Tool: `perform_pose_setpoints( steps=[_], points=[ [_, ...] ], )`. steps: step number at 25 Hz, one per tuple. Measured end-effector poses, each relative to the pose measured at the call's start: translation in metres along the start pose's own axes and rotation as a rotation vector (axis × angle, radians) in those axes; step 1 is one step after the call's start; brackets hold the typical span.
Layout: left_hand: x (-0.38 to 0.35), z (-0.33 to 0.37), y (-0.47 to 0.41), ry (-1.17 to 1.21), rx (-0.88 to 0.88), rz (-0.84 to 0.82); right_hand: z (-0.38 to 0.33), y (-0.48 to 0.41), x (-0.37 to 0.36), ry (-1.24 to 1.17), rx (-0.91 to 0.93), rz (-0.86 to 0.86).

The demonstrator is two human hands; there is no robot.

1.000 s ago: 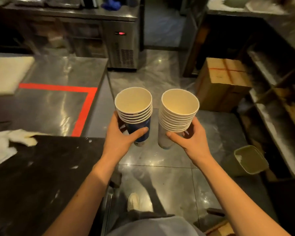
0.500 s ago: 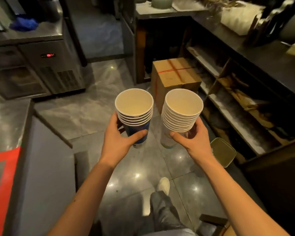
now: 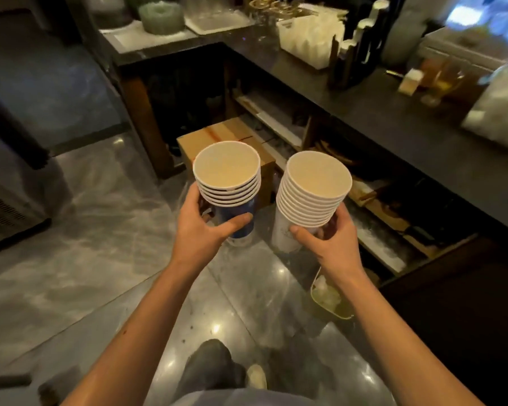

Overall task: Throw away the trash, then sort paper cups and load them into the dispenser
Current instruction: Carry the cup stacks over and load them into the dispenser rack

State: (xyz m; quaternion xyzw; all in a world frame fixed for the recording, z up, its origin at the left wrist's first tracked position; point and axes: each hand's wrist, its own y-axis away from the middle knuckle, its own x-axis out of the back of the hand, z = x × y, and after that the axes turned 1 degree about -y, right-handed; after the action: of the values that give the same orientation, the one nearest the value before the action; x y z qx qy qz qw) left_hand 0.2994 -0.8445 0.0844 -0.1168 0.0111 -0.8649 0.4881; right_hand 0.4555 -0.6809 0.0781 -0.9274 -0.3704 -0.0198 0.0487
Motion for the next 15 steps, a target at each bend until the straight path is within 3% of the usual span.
perform_pose_setpoints(
  steps=[8,15],
  points=[
    [-0.058,-0.029,-0.202,-0.013,-0.070,-0.150,0.020,-0.169,-0.007,0.121,-0.034,0.178],
    [-0.117,-0.039,-0.379,-0.018,-0.076,-0.387,0.023,-0.308,-0.013,0.090,-0.123,0.424]
  ],
)
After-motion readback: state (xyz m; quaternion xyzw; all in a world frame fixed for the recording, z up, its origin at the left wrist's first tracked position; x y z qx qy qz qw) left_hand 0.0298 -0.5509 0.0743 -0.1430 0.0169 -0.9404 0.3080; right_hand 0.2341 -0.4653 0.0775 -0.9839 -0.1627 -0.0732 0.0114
